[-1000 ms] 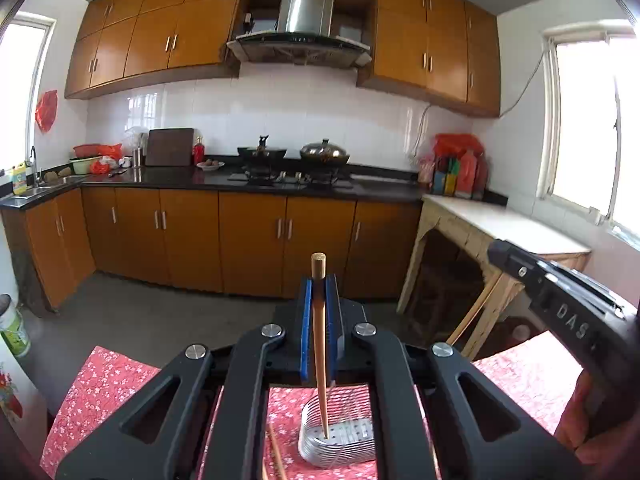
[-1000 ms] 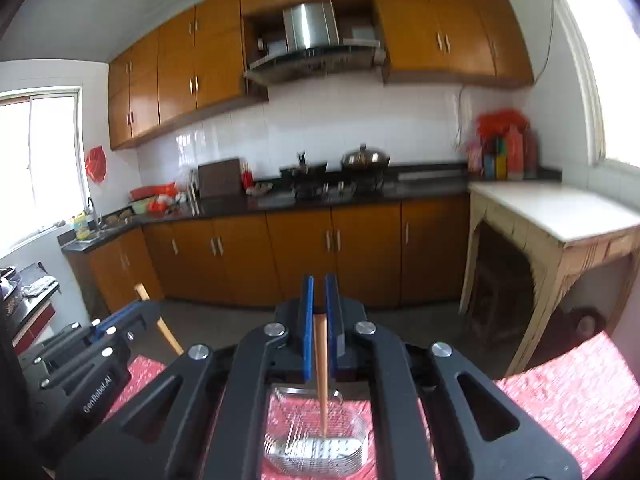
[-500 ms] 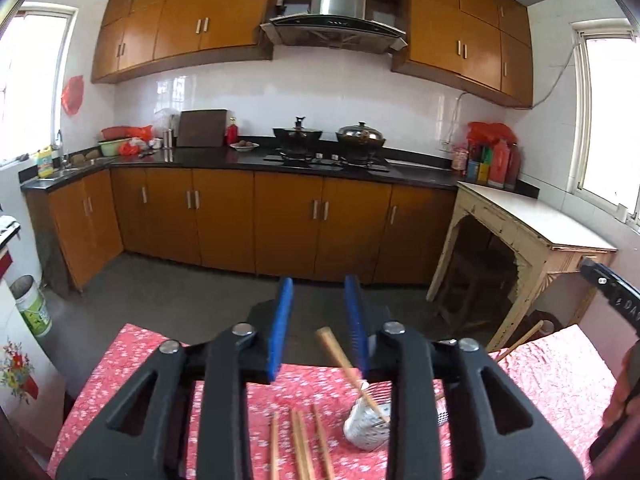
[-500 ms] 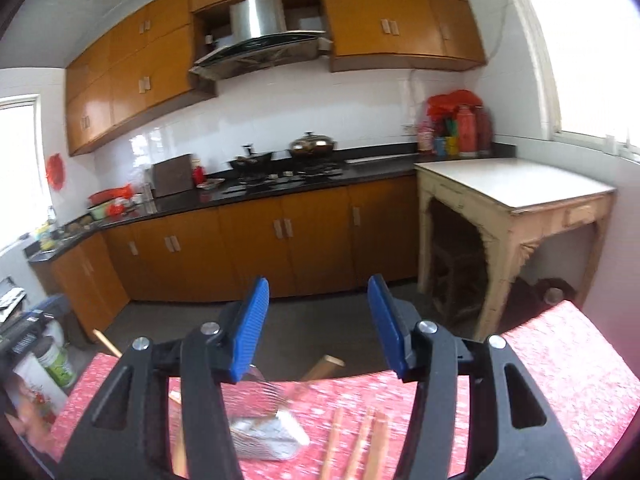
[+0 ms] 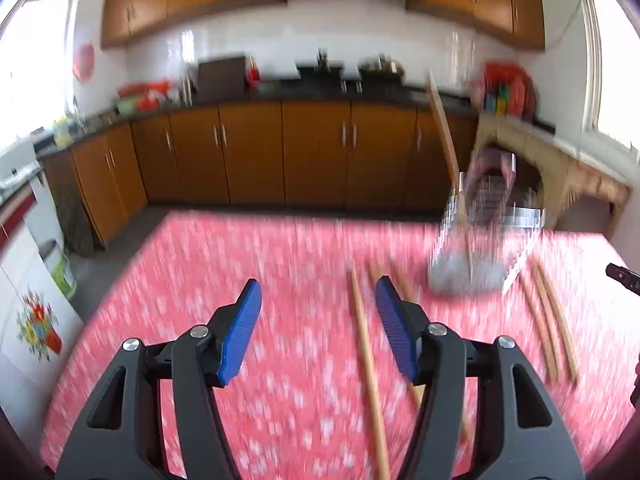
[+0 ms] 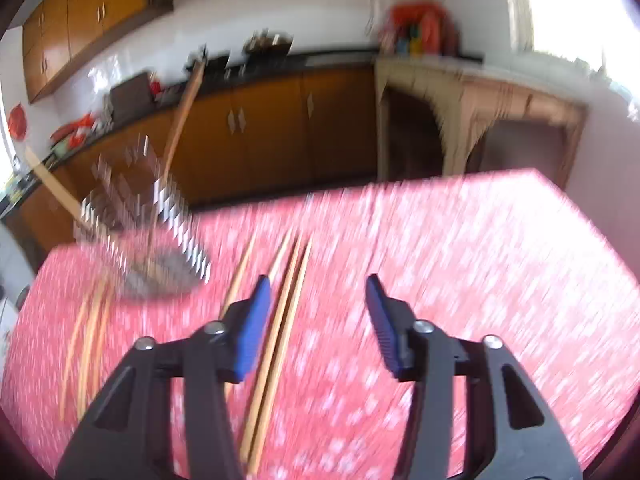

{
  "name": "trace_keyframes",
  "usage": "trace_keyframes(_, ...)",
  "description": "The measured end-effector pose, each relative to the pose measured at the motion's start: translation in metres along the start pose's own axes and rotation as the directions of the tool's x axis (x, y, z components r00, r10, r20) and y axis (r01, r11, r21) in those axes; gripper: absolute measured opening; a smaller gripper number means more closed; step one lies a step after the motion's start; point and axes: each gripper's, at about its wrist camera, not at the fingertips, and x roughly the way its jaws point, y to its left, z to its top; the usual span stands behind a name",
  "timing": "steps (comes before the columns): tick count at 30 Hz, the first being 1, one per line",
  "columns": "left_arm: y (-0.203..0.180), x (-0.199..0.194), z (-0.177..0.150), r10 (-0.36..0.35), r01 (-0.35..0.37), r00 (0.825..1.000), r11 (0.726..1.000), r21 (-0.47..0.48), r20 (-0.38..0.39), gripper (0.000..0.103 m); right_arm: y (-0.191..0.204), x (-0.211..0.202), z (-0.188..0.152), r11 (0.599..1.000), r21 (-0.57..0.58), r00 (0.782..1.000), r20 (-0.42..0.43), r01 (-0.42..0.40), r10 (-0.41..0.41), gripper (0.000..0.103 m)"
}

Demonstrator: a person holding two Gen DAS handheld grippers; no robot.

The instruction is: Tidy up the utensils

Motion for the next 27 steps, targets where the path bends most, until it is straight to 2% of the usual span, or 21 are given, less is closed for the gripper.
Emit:
trace_keyframes(3,-0.002,0.018,-0.033,-0.043,0.042,0.995,0.999,-0.015,-0.089,0.059,0.005,0.017,-0.031,0.999,0.009,0.995,-0.079,-0.052,0.053,0.032)
trace_keyframes(5,-0.002,0.020,-0.049,-0.048,0.047,0.992,0.999,-0.011,-0.114,0.059,0.009,0.026,-0.049,0.997,0.023,0.990,-0.117,-0.075,0.077,0.030)
trace_keyframes(9,-0.007,0.022,-0.065,-0.058,0.060,0.989,0.998,0.012,-0.133,0.059,0.018,0.035,-0.063,0.997,0.007,0.987,-0.141,-0.078,0.079,0.029)
trace_keyframes(16,-0.016,0.030,-0.069,-0.057,0.061,0.984,0.998,0.022,-0.168,0.059,0.027,0.050,-0.056,0.999,-0.030,0.986,-0.162,-0.041,0.035,0.018)
trace_keyframes(20,-0.020,0.036,-0.071,-0.059,0.065,0.981,0.997,0.028,-0.186,0.059,0.029,0.049,-0.058,0.998,-0.062,0.988,-0.152,-0.028,0.018,0.018)
trace_keyframes(22,-0.022,0.040,-0.071,-0.059,0.067,0.978,0.997,0.030,-0.198,0.059,0.032,0.051,-0.057,0.997,-0.083,0.989,-0.150,0.004,-0.017,0.009)
trace_keyframes(23,-0.023,0.041,-0.071,-0.060,0.067,0.977,0.997,0.029,-0.204,0.058,0.030,0.052,-0.055,0.996,-0.082,0.988,-0.149,0.030,-0.042,0.008)
trace_keyframes(27,-0.027,0.048,-0.072,-0.066,0.073,0.970,0.997,0.018,-0.234,0.048,0.009,0.056,-0.047,0.999,0.005,0.987,-0.155,0.047,-0.046,0.008)
